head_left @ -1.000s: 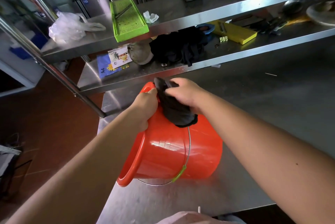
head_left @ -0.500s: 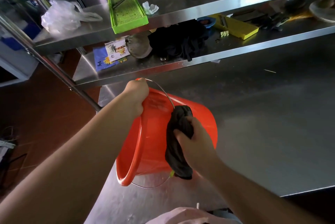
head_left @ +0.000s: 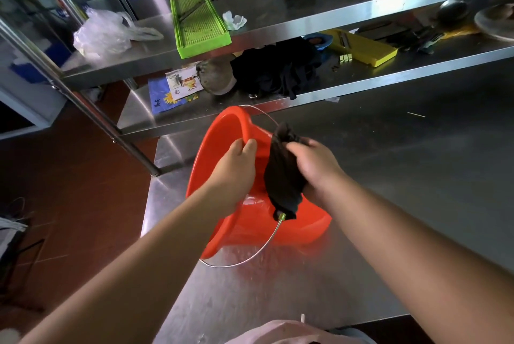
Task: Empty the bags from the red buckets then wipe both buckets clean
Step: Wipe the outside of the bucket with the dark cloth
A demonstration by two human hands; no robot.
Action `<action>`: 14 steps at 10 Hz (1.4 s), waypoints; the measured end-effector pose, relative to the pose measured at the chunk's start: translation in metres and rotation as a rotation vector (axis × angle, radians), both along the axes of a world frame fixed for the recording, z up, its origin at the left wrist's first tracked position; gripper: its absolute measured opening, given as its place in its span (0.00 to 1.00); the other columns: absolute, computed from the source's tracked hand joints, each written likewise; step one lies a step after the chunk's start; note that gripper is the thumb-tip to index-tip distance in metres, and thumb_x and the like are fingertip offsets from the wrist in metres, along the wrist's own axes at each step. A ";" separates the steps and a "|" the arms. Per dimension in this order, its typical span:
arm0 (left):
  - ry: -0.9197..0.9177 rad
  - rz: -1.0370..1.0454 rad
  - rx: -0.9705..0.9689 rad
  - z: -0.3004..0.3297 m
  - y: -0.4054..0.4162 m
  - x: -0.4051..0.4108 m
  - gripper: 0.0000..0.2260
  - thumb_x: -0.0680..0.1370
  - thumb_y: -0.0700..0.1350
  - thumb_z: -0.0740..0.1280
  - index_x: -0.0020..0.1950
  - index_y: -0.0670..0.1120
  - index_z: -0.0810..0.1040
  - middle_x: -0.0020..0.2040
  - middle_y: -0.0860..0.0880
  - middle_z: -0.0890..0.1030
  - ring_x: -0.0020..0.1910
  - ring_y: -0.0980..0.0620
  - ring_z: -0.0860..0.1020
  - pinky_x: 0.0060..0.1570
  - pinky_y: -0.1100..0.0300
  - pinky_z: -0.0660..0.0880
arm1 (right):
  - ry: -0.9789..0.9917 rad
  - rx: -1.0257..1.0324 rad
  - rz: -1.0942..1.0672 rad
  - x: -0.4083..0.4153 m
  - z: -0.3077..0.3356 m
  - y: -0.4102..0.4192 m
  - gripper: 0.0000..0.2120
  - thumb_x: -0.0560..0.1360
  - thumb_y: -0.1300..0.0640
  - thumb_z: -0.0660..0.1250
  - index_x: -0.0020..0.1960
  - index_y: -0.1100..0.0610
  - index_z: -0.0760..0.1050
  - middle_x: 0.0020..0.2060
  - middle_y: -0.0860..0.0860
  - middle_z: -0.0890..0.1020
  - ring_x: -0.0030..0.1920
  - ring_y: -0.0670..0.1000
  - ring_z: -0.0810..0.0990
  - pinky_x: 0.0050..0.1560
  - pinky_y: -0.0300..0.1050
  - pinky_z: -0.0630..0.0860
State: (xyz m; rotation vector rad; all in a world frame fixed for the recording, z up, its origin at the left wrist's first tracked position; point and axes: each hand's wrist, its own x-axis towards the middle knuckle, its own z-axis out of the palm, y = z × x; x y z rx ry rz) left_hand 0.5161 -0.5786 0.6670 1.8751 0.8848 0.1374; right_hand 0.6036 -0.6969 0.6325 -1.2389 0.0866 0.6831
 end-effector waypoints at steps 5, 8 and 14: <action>0.012 0.120 -0.060 0.007 0.005 0.051 0.16 0.88 0.52 0.56 0.67 0.46 0.76 0.54 0.41 0.83 0.48 0.43 0.86 0.41 0.51 0.85 | -0.198 -0.018 -0.157 -0.113 -0.051 -0.008 0.13 0.69 0.49 0.71 0.52 0.45 0.75 0.41 0.52 0.84 0.41 0.55 0.83 0.50 0.63 0.80; 0.012 0.250 0.034 0.019 0.011 0.064 0.07 0.86 0.52 0.55 0.60 0.66 0.64 0.68 0.39 0.80 0.40 0.50 0.75 0.39 0.59 0.81 | -0.241 -0.190 0.112 -0.157 -0.081 -0.004 0.16 0.69 0.48 0.70 0.55 0.36 0.72 0.49 0.42 0.84 0.53 0.41 0.82 0.58 0.41 0.75; 0.044 -0.105 -0.133 0.016 0.020 0.027 0.13 0.66 0.53 0.70 0.49 0.57 0.82 0.45 0.46 0.83 0.44 0.44 0.83 0.47 0.45 0.82 | -0.324 -0.040 0.393 -0.062 -0.061 -0.076 0.15 0.67 0.62 0.66 0.52 0.51 0.81 0.44 0.58 0.85 0.44 0.54 0.81 0.51 0.53 0.79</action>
